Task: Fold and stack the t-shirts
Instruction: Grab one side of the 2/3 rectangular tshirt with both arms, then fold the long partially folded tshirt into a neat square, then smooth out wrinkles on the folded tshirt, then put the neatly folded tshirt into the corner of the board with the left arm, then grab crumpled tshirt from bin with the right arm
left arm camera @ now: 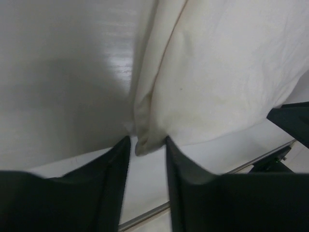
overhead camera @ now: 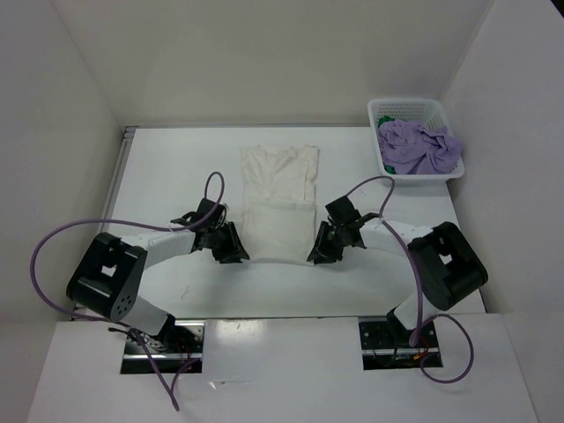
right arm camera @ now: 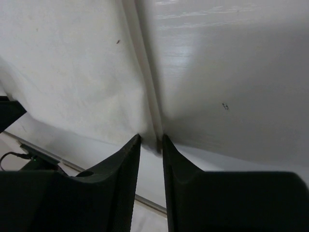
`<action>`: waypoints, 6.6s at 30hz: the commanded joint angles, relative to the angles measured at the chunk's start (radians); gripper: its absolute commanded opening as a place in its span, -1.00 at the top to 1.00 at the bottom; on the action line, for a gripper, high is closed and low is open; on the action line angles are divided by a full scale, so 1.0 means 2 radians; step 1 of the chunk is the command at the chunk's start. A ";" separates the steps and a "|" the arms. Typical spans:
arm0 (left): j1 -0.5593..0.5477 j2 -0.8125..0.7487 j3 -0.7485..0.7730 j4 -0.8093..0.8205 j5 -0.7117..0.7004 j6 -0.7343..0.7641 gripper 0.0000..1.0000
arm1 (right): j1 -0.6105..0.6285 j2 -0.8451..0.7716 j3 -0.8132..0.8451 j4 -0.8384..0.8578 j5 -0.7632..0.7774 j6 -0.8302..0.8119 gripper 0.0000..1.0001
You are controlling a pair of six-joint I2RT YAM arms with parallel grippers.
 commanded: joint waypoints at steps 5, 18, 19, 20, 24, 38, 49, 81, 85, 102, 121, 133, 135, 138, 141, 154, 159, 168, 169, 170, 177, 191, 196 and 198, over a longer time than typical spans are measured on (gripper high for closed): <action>0.000 0.020 0.004 0.010 0.004 0.010 0.74 | 0.009 0.003 0.001 0.022 0.013 -0.002 0.86; -0.026 -0.180 0.016 -0.212 -0.004 0.000 0.99 | 0.110 -0.211 -0.027 -0.104 0.019 0.089 1.00; -0.026 -0.180 0.061 -0.227 -0.014 0.008 0.99 | 0.086 -0.212 -0.010 -0.129 0.019 0.079 1.00; -0.026 -0.180 0.086 -0.245 -0.039 0.019 0.99 | 0.070 -0.207 0.008 -0.137 0.019 0.049 1.00; -0.004 -0.080 0.209 -0.225 -0.060 0.061 0.99 | -0.008 -0.126 0.112 -0.138 0.019 -0.028 1.00; 0.051 0.325 0.622 -0.159 -0.120 0.112 0.99 | -0.168 0.199 0.398 -0.101 0.021 -0.115 1.00; 0.074 0.440 0.746 -0.116 -0.138 0.062 0.73 | -0.183 0.366 0.582 -0.109 0.032 -0.107 0.95; 0.010 0.247 0.229 0.143 0.058 -0.010 0.16 | -0.110 0.315 0.390 -0.037 -0.010 -0.117 1.00; 0.015 0.167 0.185 0.137 0.047 -0.010 -0.12 | -0.110 0.320 0.416 -0.055 -0.005 -0.127 1.00; 0.079 0.228 0.246 0.094 0.001 0.048 -0.28 | -0.100 0.200 0.424 -0.082 -0.033 -0.147 0.02; 0.225 0.364 0.509 0.029 -0.047 0.050 0.73 | -0.100 0.046 0.259 -0.072 -0.033 -0.147 -0.03; 0.377 0.268 0.350 0.113 -0.087 -0.026 -0.23 | -0.095 0.030 0.220 -0.063 -0.067 -0.142 -0.03; 0.382 0.233 0.319 0.127 -0.097 -0.040 -0.60 | -0.095 0.030 0.208 -0.058 -0.067 -0.142 -0.03; 0.382 0.192 0.277 0.132 -0.086 -0.045 -0.84 | -0.095 0.025 0.203 -0.058 -0.067 -0.142 -0.08; 0.382 0.103 0.217 0.132 -0.100 -0.045 -0.78 | -0.095 0.019 0.203 -0.063 -0.043 -0.142 -0.08; 0.096 -0.051 0.135 0.054 -0.069 0.005 -0.34 | -0.144 0.106 0.432 -0.138 0.138 -0.148 0.26; 0.013 -0.057 0.103 0.054 -0.017 0.005 -0.34 | -0.226 0.141 0.508 -0.138 0.263 -0.148 0.31; 0.003 -0.097 0.082 0.048 0.018 0.053 -0.34 | -0.311 0.292 0.663 -0.201 0.411 -0.176 -0.32; 0.003 -0.097 0.086 0.044 0.018 0.053 -0.34 | -0.311 0.305 0.687 -0.212 0.411 -0.176 -0.36; -0.002 -0.097 0.086 0.044 0.018 0.061 -0.34 | -0.316 0.315 0.696 -0.212 0.411 -0.176 -0.39; -0.007 -0.078 0.092 0.033 0.014 0.073 -0.34 | -0.316 0.382 0.759 -0.244 0.393 -0.182 -0.21; -0.007 -0.053 0.123 0.033 0.018 0.073 -0.34 | -0.305 0.227 0.663 -0.160 0.347 -0.176 1.00; 0.009 -0.032 0.175 0.028 0.046 0.062 -0.34 | -0.249 0.103 0.685 -0.154 0.272 -0.183 1.00; 0.022 -0.020 0.179 0.028 0.051 0.050 -0.34 | -0.186 0.059 0.720 -0.154 0.267 -0.198 1.00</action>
